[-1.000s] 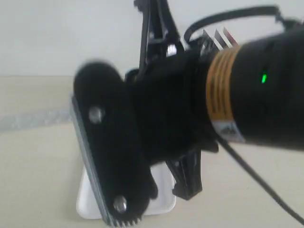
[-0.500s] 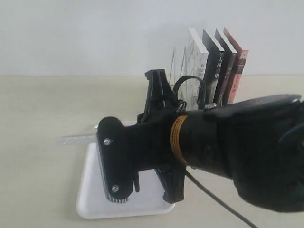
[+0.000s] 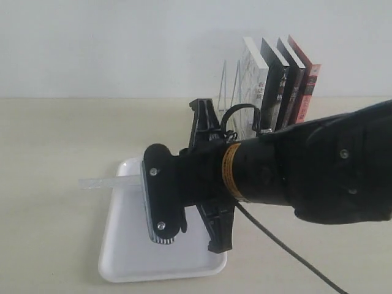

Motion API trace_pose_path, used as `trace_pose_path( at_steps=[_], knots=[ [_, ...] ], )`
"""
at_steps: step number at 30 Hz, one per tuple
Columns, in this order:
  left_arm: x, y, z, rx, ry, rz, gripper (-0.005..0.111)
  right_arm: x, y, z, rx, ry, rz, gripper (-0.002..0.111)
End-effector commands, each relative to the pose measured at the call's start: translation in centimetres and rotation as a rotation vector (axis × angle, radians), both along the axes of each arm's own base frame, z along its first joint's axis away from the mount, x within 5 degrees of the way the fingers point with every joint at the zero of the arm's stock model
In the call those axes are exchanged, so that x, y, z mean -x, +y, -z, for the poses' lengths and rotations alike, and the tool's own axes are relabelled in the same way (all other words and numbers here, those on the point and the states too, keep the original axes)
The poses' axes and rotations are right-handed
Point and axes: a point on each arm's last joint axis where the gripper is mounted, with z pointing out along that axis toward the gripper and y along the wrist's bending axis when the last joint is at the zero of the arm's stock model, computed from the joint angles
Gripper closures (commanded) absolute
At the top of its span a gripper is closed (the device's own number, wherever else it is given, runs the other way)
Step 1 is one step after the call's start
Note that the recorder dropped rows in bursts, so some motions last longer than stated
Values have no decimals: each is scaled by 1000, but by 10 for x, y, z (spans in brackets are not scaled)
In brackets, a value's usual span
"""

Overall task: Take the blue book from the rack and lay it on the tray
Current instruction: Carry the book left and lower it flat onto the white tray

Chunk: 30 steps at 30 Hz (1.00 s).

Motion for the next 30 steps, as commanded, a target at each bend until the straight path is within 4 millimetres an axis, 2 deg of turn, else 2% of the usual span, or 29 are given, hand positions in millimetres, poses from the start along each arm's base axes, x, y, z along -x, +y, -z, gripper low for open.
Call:
trace_pose_path(
  at_steps=[1, 7, 13, 16, 20, 22, 26, 30],
  knots=[
    [0, 0, -3, -1, -22, -1, 102, -5, 3, 11, 45, 2, -10, 109],
    [0, 0, -3, -1, -22, -1, 102, -9, 4, 25, 117, -9, -16, 109],
    [0, 0, -3, -1, -22, -1, 102, -25, -8, 27, 90, 19, 50, 106],
    [0, 0, -3, -1, -22, -1, 102, -31, -9, 23, 37, 46, 103, 96],
    [0, 0, -3, -1, -22, -1, 102, -30, -2, 17, -39, 82, 101, 72],
    [0, 0, -3, -1, -22, -1, 102, -29, -1, 17, -49, 85, 89, 64],
    [0, 0, -3, -1, -22, -1, 102, -30, -2, 17, -51, 91, 111, 62],
    [0, 0, -3, -1, -22, -1, 102, -28, -5, 7, -127, 128, 178, 62]
  ],
)
